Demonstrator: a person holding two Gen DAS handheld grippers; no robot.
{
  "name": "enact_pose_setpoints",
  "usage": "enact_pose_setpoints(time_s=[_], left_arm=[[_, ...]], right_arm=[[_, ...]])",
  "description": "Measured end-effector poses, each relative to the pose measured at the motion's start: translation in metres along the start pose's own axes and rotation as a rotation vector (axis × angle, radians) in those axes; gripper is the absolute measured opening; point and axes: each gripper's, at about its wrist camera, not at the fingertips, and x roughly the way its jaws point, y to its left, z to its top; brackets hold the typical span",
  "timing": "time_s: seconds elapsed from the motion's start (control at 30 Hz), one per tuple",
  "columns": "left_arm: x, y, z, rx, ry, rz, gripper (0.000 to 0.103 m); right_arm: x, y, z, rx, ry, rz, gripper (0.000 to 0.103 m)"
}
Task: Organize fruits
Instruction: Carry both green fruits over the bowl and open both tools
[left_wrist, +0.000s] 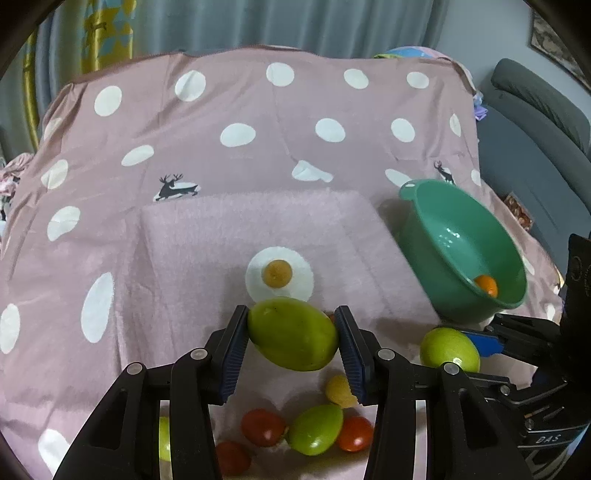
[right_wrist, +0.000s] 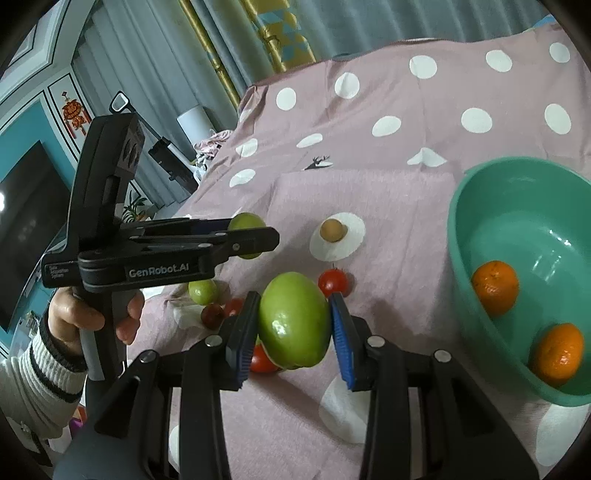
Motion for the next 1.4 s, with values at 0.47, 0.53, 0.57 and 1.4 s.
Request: enact_pose_setpoints(time_s=[0.47,0.53,0.57,1.4], left_arm=[[-0.008,-0.058,0.029,0.102,-0.048,-0.054,0.047],[-0.004,-0.071,0.035,0.126,-0.051,-0.065,0.047],[-0.001,-0.077,0.038,0.135,-0.051,-0.07,0.047],[0.063,-0.166,0.054,0.305,0.032,-0.065,0.047]], right_arm=[[-0.042,-0.018,0.01,0.031,-0.129,-0.085,0.038],[-0.049,-0.025,0.01,0.045,-0.149,-0.114,0.038],[-0.051,-0.029,0.01,0.053,-0.157,-0.133,0.038],[-0.085,-0.098,-0.003,0.176,-0.183,-0.456,0.038]])
